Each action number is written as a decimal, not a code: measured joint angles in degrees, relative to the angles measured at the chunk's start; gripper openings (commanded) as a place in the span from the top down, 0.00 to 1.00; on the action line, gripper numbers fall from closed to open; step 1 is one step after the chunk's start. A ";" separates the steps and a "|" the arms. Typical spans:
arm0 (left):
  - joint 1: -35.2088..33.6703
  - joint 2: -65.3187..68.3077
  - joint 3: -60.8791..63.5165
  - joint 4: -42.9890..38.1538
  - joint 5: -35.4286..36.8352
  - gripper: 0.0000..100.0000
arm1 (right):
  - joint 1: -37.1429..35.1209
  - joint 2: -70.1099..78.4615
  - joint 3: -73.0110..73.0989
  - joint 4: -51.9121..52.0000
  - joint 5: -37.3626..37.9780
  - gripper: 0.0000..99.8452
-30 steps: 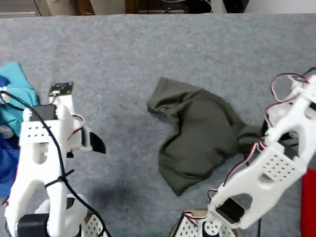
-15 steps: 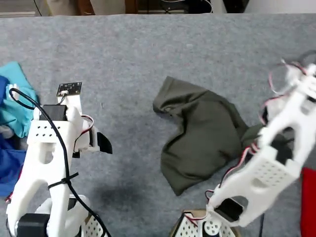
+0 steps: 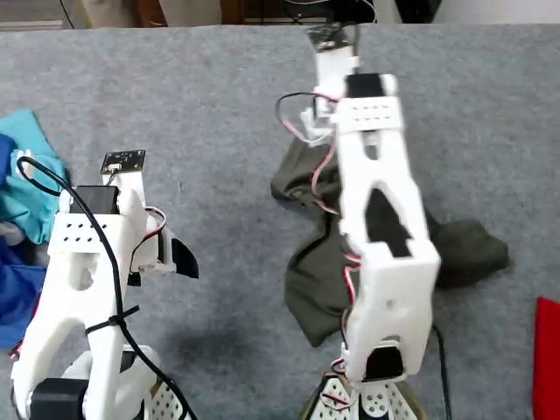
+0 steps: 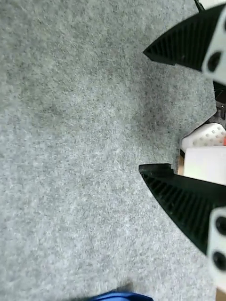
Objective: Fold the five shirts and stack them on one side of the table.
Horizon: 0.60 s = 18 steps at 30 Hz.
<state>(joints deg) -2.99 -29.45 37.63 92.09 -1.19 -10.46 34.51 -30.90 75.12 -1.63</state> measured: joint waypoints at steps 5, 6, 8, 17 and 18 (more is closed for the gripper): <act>0.00 0.00 0.00 0.00 0.00 0.66 | -0.97 13.71 -9.76 -3.25 -6.59 0.84; 0.00 0.00 0.00 0.00 0.00 0.66 | -0.97 16.44 -12.22 -3.08 -7.38 0.84; 0.00 0.00 0.00 -0.09 0.00 0.66 | -0.97 21.89 -17.58 -0.26 -8.09 0.84; 0.00 0.00 0.18 0.00 0.00 0.66 | -0.70 39.03 -47.38 16.62 -8.44 0.99; 0.00 0.00 0.18 0.00 0.00 0.66 | -0.70 40.44 -50.11 18.37 -8.44 1.00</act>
<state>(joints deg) -2.99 -29.45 37.80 92.09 -1.19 -11.16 74.95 -81.01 93.49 -10.07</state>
